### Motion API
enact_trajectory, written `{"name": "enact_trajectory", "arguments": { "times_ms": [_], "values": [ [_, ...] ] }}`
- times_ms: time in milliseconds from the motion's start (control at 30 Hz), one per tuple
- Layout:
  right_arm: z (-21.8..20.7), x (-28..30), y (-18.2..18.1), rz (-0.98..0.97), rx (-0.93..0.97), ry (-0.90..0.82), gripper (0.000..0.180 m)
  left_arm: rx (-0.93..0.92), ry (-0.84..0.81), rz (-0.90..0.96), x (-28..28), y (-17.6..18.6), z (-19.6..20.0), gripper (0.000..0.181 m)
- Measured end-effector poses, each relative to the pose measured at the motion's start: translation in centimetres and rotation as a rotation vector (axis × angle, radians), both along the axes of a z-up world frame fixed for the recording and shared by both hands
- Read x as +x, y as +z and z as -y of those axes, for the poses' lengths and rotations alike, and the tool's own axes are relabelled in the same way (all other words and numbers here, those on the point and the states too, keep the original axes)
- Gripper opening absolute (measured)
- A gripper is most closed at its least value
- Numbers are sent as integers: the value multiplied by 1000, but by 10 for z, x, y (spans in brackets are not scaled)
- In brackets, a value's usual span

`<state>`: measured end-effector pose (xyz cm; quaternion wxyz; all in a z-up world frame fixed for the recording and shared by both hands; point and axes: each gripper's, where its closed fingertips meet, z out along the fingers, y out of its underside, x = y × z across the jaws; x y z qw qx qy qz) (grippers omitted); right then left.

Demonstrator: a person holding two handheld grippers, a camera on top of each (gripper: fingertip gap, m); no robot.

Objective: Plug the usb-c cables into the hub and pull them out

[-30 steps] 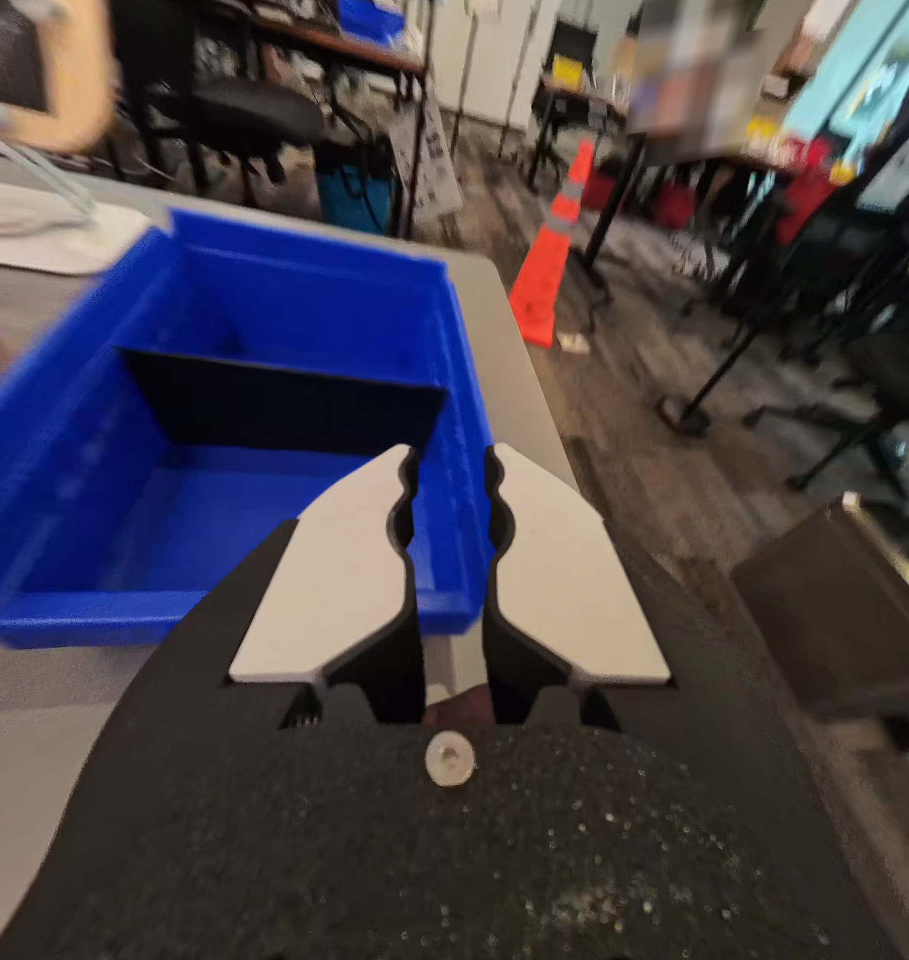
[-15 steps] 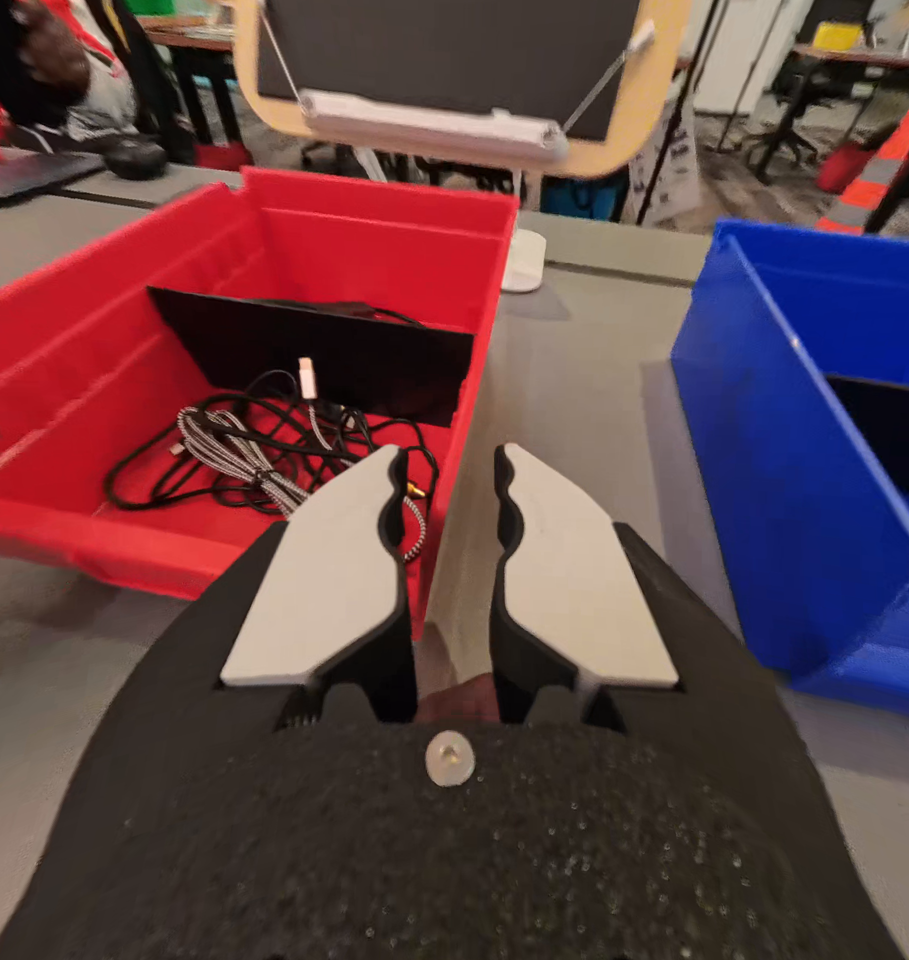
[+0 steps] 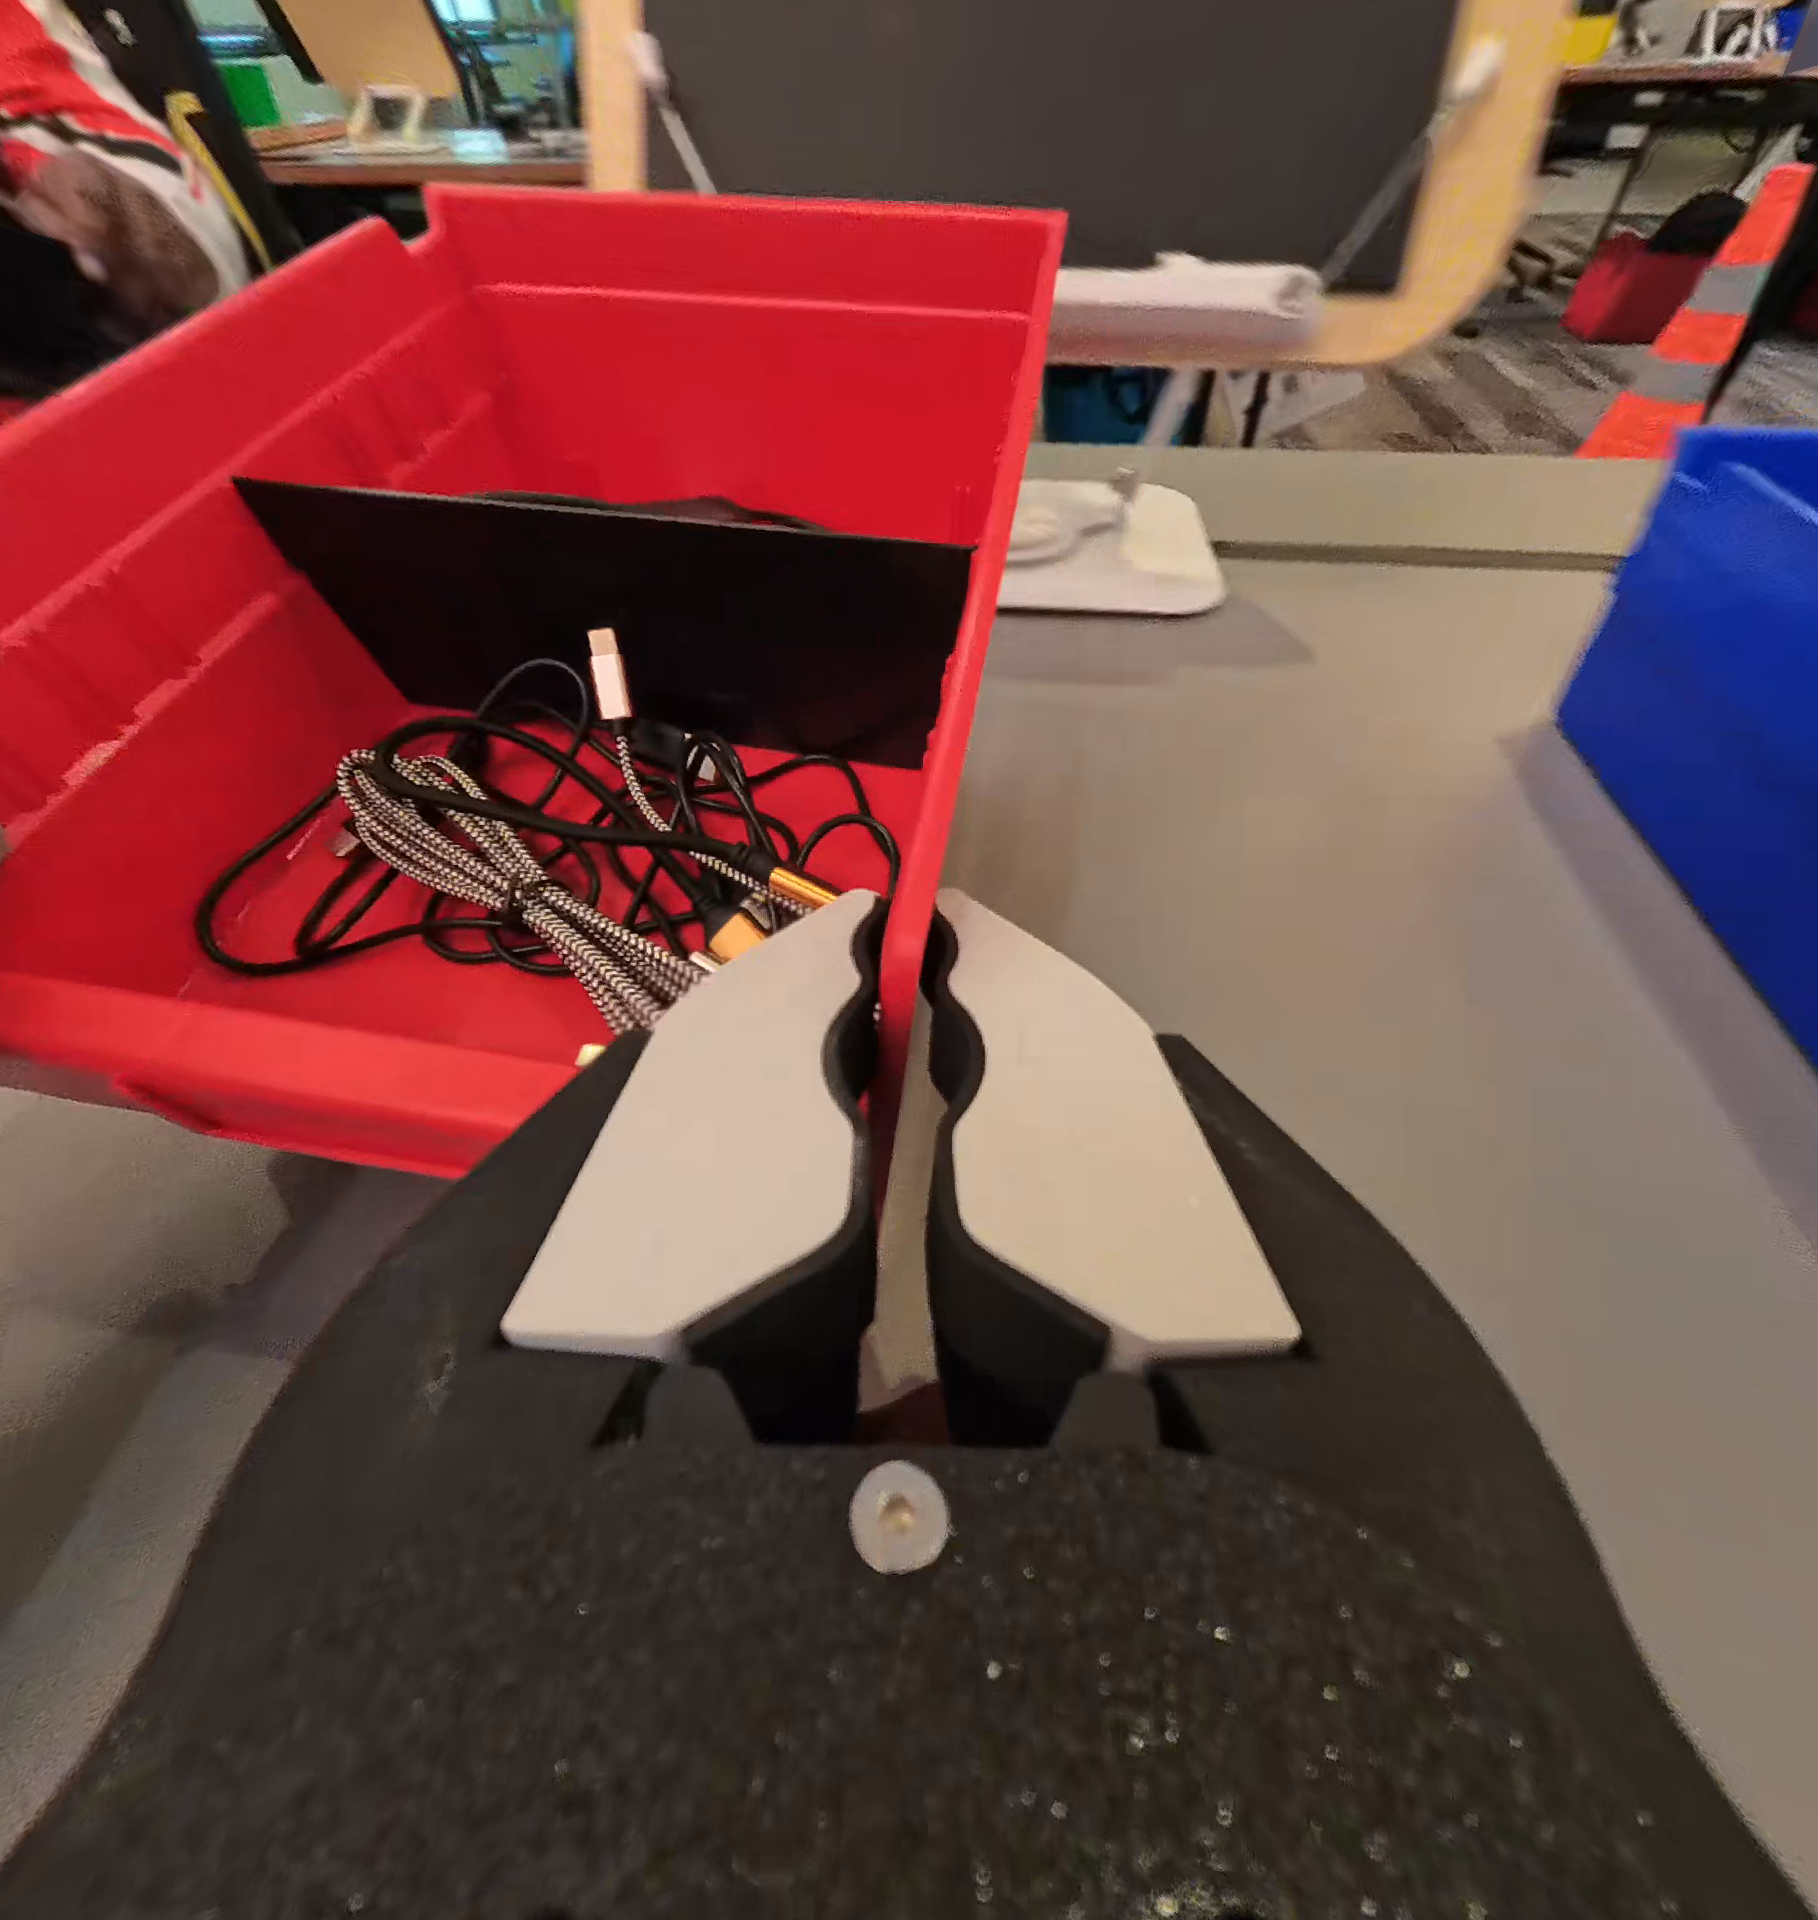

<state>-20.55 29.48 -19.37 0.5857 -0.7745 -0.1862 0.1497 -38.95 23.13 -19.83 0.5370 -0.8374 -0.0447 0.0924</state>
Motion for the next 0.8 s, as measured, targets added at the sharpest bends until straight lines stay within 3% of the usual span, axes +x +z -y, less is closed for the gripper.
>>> {"name": "enact_trajectory", "arguments": {
  "times_ms": [200,367,467,567,667,733,800],
  "values": [
    [29,-113,-2,28,-20,129,6,3,99,63,-109,3,40,1],
    [44,-162,-25,71,-85,169,6,-81,188,161,-156,-24,59,1],
    [48,-169,-26,63,-54,179,8,-65,195,184,-162,-28,60,2],
    [53,-173,-27,83,-44,297,14,-40,225,287,-163,-31,60,4],
    [70,-166,-28,111,-125,550,20,25,247,372,-163,-23,61,13],
    [82,-149,-24,100,-159,711,35,55,252,360,-163,-14,64,22],
    [92,-114,-23,115,-177,836,38,72,277,307,-165,-8,69,26]
  ]
}}
